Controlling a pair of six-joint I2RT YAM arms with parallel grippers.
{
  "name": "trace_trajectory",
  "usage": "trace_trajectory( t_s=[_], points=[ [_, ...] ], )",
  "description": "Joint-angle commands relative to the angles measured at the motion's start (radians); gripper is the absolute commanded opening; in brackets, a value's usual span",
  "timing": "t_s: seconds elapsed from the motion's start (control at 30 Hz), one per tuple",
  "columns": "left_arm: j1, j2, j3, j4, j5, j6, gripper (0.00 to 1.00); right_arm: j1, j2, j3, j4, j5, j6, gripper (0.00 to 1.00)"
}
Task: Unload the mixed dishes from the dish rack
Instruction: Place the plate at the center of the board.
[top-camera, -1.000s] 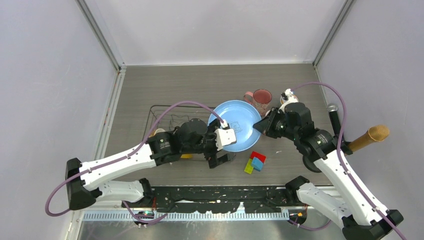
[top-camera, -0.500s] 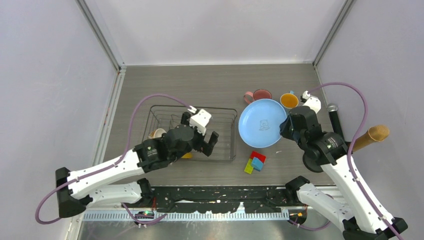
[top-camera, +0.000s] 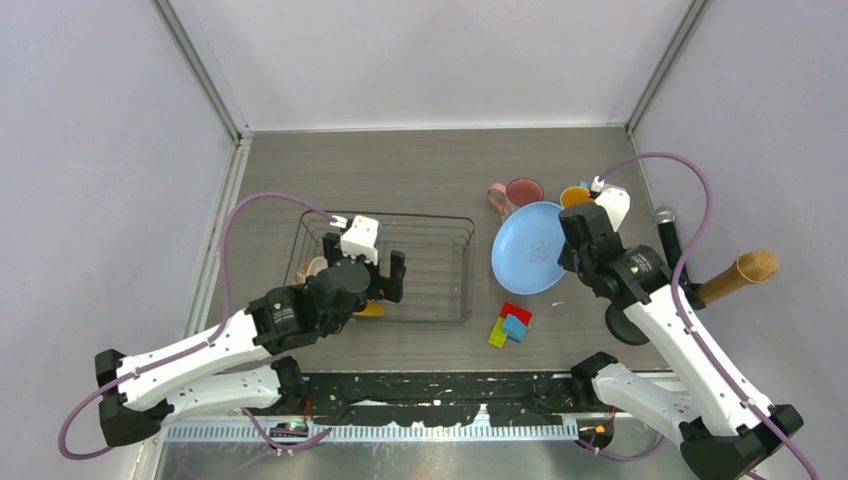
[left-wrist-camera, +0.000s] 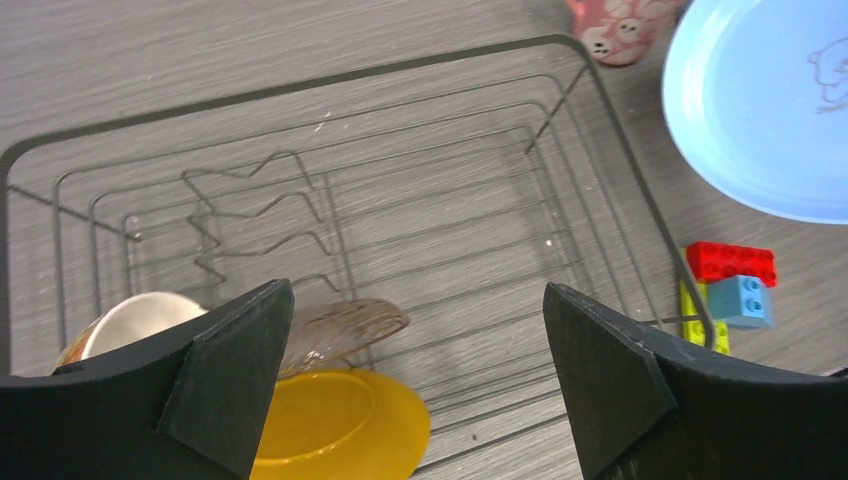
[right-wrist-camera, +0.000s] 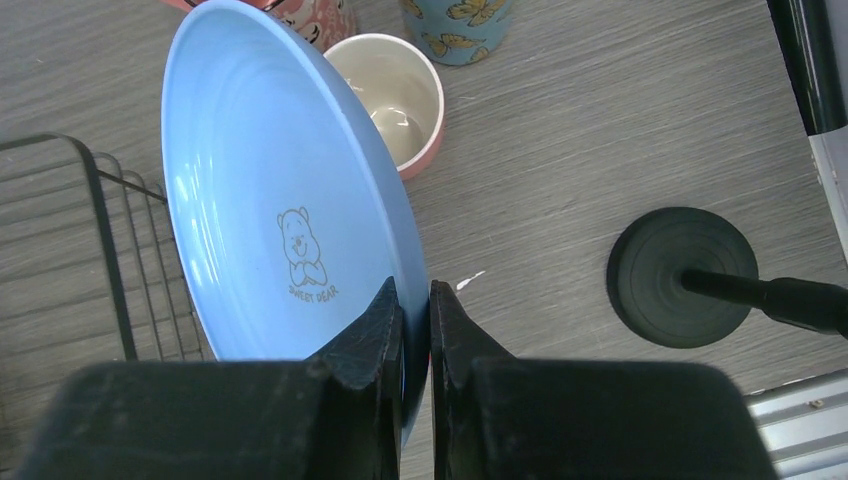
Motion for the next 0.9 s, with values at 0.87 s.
trace_trajectory(
  t_s=[0.87],
  points=[
    [0.003,-0.080,-0.018,-0.095,-0.121,-0.125,1.00,0.074,0.284,-0.009,0.159,0.011,-0.015,0.00]
  ],
)
